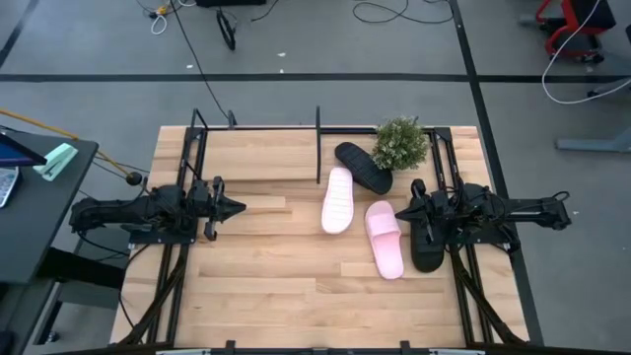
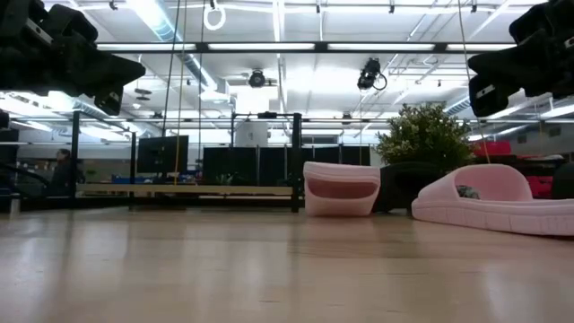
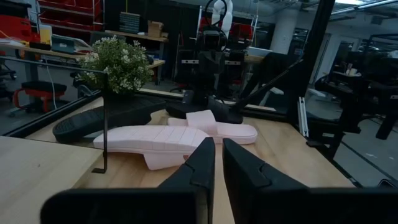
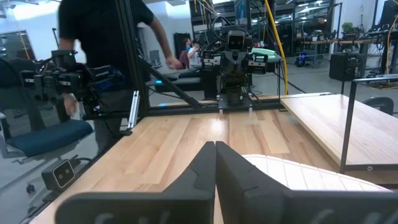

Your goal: Pick and place slides into the shelf

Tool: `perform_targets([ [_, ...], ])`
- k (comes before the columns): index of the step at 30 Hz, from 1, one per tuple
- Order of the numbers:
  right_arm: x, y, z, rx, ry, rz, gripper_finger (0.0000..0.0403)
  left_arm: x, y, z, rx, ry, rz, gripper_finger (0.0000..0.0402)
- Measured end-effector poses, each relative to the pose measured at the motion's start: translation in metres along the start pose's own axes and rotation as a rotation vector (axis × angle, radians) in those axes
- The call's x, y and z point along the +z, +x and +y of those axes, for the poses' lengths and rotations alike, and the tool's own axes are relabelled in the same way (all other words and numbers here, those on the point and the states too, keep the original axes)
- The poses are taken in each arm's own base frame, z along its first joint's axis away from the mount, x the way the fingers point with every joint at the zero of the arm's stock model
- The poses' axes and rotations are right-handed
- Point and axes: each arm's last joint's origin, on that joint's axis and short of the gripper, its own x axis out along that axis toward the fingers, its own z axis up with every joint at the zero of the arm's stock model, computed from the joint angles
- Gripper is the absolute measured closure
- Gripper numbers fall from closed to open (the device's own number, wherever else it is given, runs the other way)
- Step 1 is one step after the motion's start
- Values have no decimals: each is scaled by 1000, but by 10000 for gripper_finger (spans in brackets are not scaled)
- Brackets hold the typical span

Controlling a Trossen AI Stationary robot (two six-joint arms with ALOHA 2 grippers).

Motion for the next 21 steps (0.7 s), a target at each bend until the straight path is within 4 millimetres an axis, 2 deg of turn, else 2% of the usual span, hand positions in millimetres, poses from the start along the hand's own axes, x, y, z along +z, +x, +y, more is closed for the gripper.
perform_targets([
  [12,0,0,0,0,0,0,392,0,0,0,0,0,0,376],
  [21,0,0,0,0,0,0,392,0,0,0,0,0,0,364],
])
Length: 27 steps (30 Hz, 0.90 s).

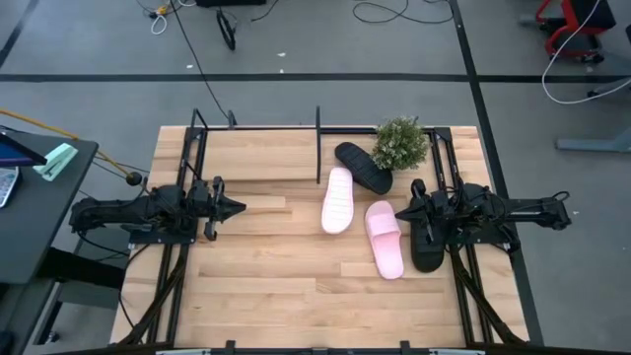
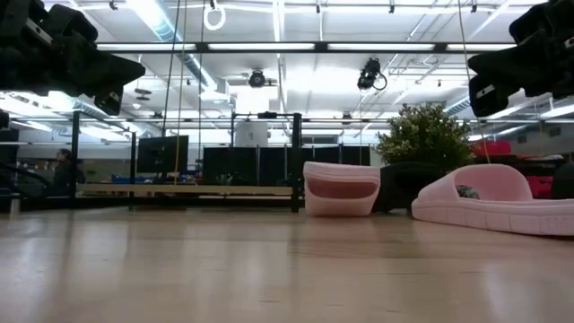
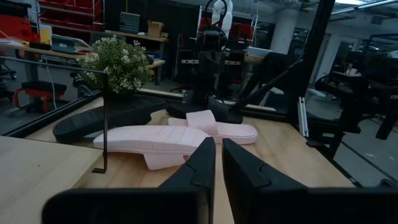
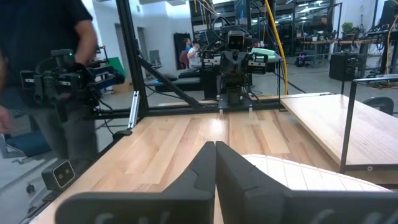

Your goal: Pick and place slides into the shelf

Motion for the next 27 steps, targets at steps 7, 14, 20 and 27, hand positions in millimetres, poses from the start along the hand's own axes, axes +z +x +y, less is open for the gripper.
perform_targets([
  [7,0,0,0,0,0,0,392,0,0,0,0,0,0,367],
  [14,0,0,0,0,0,0,392,0,0,0,0,0,0,376],
  [20,0,0,0,0,0,0,392,0,0,0,0,0,0,369],
  [27,0,0,0,0,0,0,392,0,0,0,0,1,0,363],
])
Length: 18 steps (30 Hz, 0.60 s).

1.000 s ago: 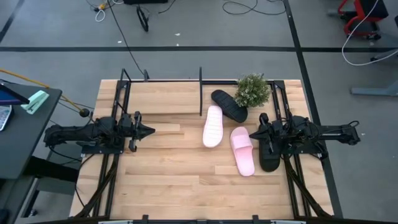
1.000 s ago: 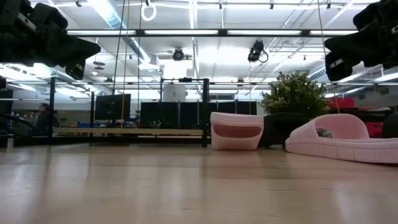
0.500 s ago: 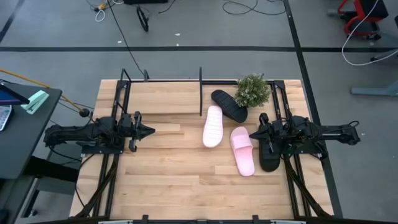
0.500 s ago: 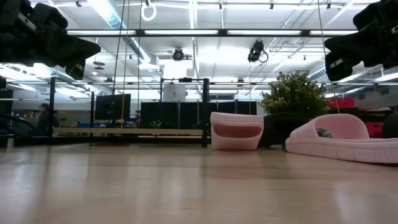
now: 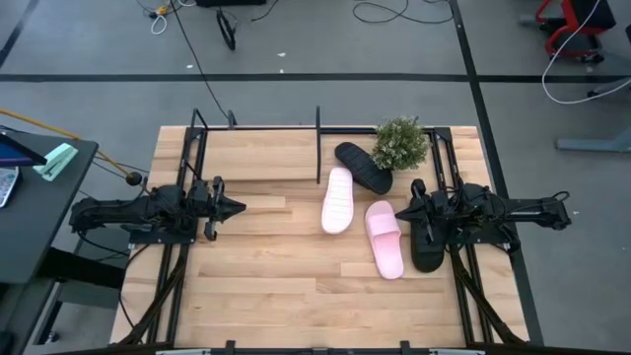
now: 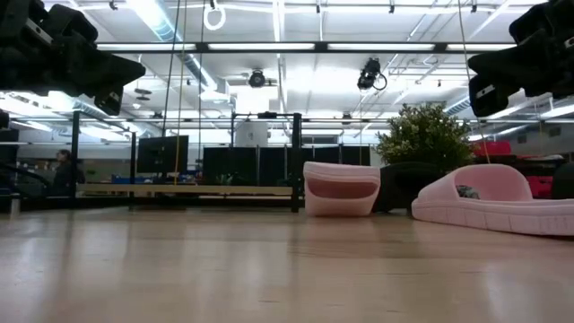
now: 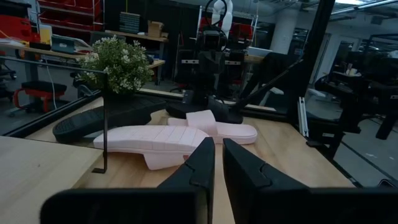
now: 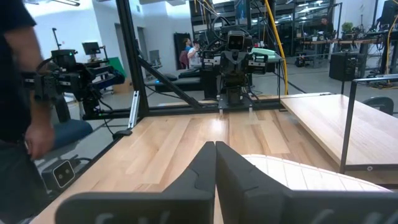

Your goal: Pick and place slides into the shelf

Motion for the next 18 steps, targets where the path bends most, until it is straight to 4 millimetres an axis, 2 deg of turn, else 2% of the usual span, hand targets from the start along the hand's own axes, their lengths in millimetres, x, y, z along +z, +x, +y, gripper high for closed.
perform_targets([
  [10,0,0,0,0,0,0,392,0,0,0,0,-1,0,376],
  [18,0,0,0,0,0,0,392,0,0,0,0,0,0,366],
])
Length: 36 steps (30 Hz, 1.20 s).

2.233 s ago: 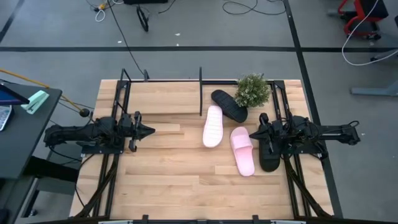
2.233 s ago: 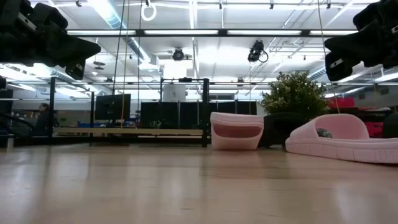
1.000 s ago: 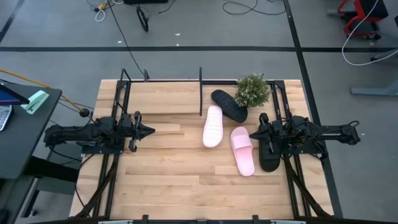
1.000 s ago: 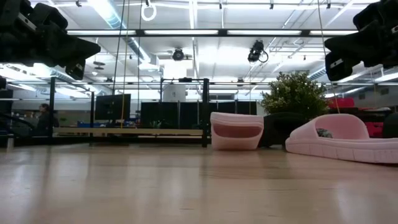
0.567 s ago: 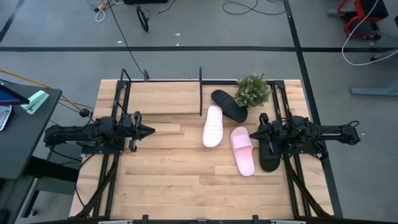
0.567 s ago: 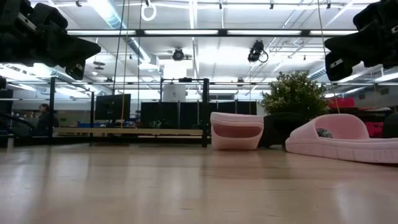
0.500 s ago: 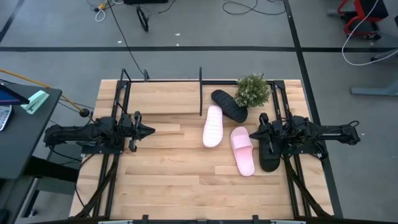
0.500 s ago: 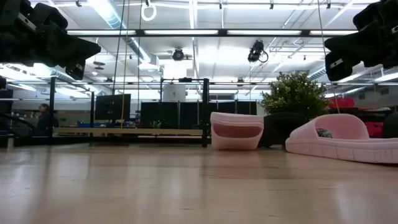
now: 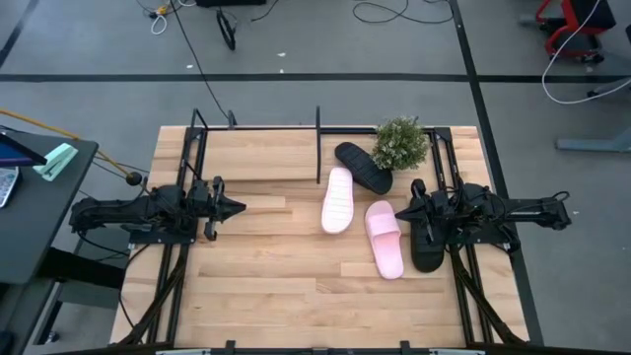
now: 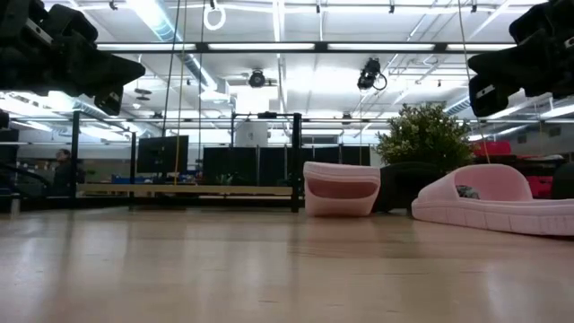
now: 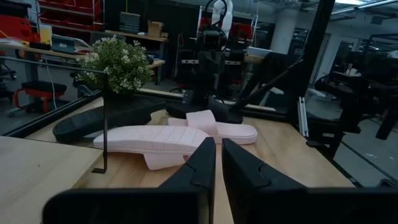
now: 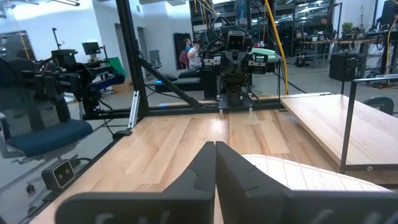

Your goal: Pick and place slides into the shelf

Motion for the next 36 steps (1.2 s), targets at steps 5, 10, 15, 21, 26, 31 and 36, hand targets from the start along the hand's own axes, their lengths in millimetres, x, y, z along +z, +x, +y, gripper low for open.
perform_targets([
  [5,0,0,0,0,0,-1,392,0,0,0,0,0,0,363],
  [10,0,0,0,-1,-23,0,392,0,0,0,0,0,0,370],
  [15,0,0,0,-1,-32,0,392,0,0,0,0,0,0,376],
  [21,0,0,0,-1,-32,0,392,0,0,0,0,0,-1,370],
  [26,0,0,0,-1,-32,0,392,0,0,0,0,0,0,363],
  [31,0,0,0,-1,-32,-1,392,0,0,0,0,0,0,365],
  [36,0,0,0,-1,-24,0,392,0,0,0,2,59,-3,374],
])
